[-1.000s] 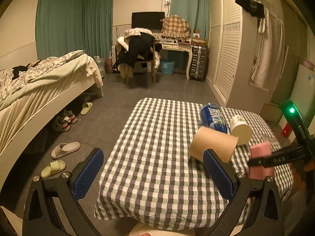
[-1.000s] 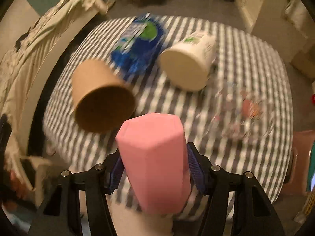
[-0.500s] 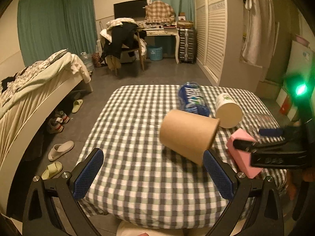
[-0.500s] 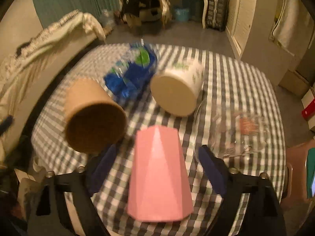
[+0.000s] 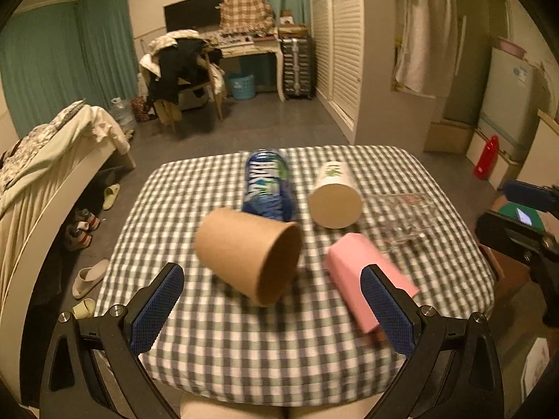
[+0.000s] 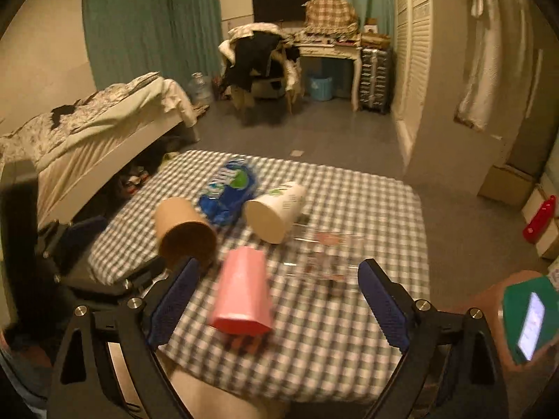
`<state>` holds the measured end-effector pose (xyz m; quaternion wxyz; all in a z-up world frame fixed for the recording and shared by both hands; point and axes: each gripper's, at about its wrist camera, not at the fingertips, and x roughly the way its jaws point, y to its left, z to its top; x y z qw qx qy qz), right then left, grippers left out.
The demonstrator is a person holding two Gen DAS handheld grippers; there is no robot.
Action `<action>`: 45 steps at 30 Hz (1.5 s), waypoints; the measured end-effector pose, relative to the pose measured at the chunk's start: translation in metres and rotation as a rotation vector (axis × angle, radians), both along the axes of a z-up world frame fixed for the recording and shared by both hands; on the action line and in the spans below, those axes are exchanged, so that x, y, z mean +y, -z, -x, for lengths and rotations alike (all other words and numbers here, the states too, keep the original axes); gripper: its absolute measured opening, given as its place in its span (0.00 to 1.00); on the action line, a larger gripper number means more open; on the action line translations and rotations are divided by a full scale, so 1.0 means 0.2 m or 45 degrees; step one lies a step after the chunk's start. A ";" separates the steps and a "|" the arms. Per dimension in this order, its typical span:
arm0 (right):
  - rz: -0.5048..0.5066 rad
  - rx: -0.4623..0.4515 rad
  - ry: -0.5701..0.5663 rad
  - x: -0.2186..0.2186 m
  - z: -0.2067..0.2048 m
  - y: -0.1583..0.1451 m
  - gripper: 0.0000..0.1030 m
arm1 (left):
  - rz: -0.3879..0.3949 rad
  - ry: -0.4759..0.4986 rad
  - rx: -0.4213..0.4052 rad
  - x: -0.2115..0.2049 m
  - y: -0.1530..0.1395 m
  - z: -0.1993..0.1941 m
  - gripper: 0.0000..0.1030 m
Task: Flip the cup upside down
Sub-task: 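Move the left gripper to the pink cup and close around it, then lift the pink cup with the left gripper and rotate it bottom up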
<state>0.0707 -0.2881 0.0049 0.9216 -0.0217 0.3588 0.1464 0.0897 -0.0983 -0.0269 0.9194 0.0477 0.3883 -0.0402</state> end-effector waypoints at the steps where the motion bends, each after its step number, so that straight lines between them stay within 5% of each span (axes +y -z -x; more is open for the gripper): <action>1: 0.011 -0.015 0.021 -0.04 0.02 -0.01 0.90 | 0.004 0.012 0.011 -0.02 -0.01 -0.02 1.00; 15: -0.051 0.121 0.152 -0.34 0.00 0.26 0.90 | 0.023 -0.010 0.226 -0.27 0.14 -0.35 0.99; 23: -0.064 0.233 0.145 -0.36 -0.08 0.44 0.90 | -0.088 0.017 0.187 -0.38 0.15 -0.36 0.95; 30: -0.057 0.250 0.168 -0.40 -0.13 0.49 0.90 | -0.075 0.091 0.116 -0.43 0.07 -0.27 0.95; 36: -0.059 0.272 0.181 -0.44 -0.16 0.54 0.90 | -0.029 0.141 0.263 -0.46 0.19 -0.30 0.86; 45: -0.050 0.292 0.186 -0.47 -0.16 0.57 0.90 | 0.085 0.055 0.491 -0.37 0.39 -0.47 0.76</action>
